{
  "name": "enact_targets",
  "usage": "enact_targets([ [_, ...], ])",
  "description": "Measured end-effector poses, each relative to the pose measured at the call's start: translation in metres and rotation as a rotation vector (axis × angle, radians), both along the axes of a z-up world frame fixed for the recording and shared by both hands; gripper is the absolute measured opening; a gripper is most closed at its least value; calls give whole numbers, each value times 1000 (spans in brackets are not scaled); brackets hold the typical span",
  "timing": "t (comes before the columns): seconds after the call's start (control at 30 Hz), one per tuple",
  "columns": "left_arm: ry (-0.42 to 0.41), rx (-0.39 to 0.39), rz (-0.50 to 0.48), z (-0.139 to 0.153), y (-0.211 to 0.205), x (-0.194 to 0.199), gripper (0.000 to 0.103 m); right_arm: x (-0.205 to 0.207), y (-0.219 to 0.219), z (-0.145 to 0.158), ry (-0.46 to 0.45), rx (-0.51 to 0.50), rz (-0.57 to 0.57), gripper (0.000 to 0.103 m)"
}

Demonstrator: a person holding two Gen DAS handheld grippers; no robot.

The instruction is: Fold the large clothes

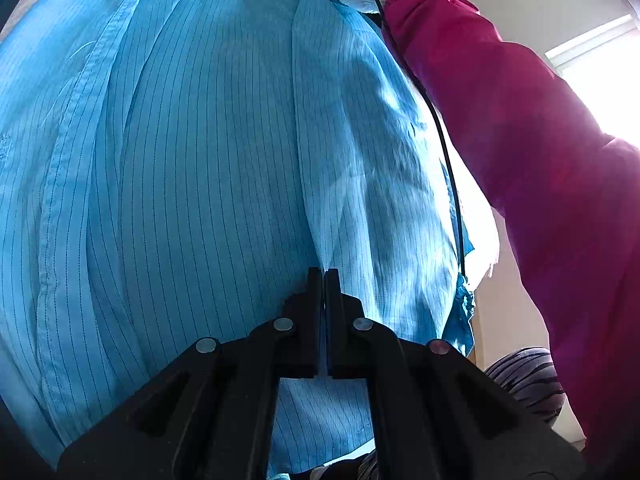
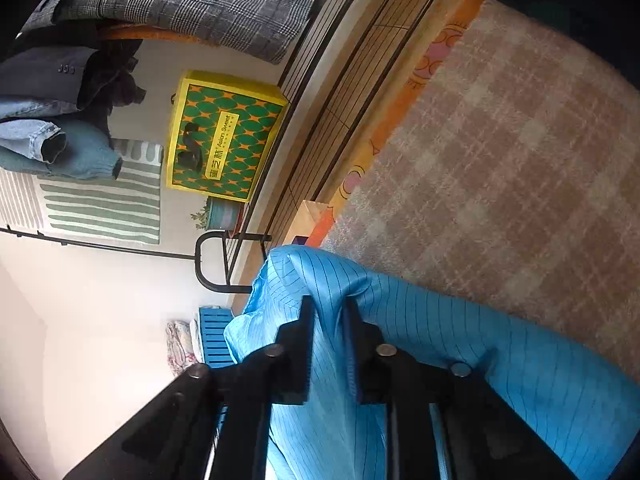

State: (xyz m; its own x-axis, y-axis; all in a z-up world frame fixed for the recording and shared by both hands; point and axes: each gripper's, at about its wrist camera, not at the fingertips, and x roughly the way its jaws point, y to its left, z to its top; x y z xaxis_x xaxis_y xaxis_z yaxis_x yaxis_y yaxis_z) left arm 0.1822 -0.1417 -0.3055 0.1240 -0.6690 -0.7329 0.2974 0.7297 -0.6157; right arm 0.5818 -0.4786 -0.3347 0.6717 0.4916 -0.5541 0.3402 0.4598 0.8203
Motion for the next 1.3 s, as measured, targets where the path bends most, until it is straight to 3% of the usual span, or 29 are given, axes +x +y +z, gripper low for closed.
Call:
enact_targets([
  [0.1, -5, 1, -2, -1, 0, 1, 0, 5, 16, 27, -10, -211, 105, 0],
  [0.2, -17, 5, -3, -2, -2, 5, 0, 8, 39, 60, -35, -450, 286, 0],
  [0.27, -14, -3, 0, -4, -2, 6, 0, 8, 64, 74, -10, -702, 450, 0],
  [0.37, -17, -7, 3, -6, -4, 10, 0, 4, 105, 63, 96, -1105, 674, 0],
  [0.43, -25, -1, 3, -7, -11, 12, 0, 5, 122, 52, 166, -1391, 682, 0],
  [0.47, -27, 2, 5, -7, -11, 12, 0, 7, 125, 50, 183, -1474, 650, 0],
  [0.53, -27, 5, 9, -6, -12, 13, 0, 15, 127, 57, 167, -1541, 541, 0],
  [0.67, -35, 12, 13, -5, -14, 9, 0, 31, 128, 80, 108, -1507, 307, 0],
  [0.73, -34, 19, 13, -4, -16, 9, 0, 36, 126, 86, 24, -1288, 377, 3],
  [0.8, -29, 19, 17, -4, -18, 9, 0, 39, 113, 90, -21, -1025, 431, 22],
  [0.83, -28, 17, 19, -4, -17, 7, 0, 36, 102, 96, -58, -934, 406, 28],
  [0.9, -27, 13, 17, -5, -17, 5, 0, 29, 77, 106, -142, -740, 347, 30],
  [0.97, -23, 8, 18, -4, -11, 4, 0, 25, 49, 107, -146, -610, 264, 30],
  [1.07, -25, 7, 16, -4, -9, 4, 0, 24, 35, 98, -66, -638, 196, 34],
  [1.2, -29, 2, 15, -8, -8, 7, 0, 31, 34, 78, -35, -570, 230, 41],
  [1.3, -34, 5, 13, -7, -8, 7, 0, 37, 44, 70, -40, -551, 255, 40],
])
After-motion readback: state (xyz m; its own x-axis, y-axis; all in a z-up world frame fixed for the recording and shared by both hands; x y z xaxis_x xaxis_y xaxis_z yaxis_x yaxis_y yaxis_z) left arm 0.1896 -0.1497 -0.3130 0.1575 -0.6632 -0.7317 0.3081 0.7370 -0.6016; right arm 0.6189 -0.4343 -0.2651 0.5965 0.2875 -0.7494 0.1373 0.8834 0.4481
